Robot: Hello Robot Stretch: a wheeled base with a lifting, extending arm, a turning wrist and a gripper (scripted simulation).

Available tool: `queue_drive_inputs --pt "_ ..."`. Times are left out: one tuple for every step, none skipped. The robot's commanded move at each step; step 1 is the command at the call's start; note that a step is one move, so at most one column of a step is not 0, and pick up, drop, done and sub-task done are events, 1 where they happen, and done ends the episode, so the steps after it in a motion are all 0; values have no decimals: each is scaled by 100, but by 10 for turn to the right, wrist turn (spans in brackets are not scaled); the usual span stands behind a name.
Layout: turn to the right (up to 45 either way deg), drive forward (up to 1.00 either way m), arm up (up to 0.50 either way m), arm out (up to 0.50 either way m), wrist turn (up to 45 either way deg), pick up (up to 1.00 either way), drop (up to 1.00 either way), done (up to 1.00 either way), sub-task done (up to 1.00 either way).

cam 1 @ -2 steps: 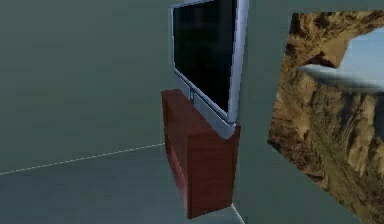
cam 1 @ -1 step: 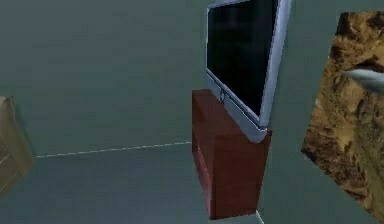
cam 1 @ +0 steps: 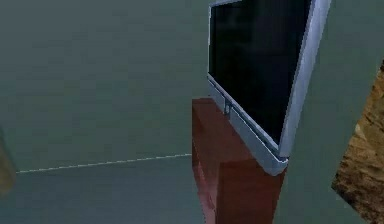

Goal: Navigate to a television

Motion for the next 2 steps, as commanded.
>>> queue_drive_inputs --pt "120 0 0 0 0 0 0 0 0" --pt "0 0 0 0 0 0 0 100 0"
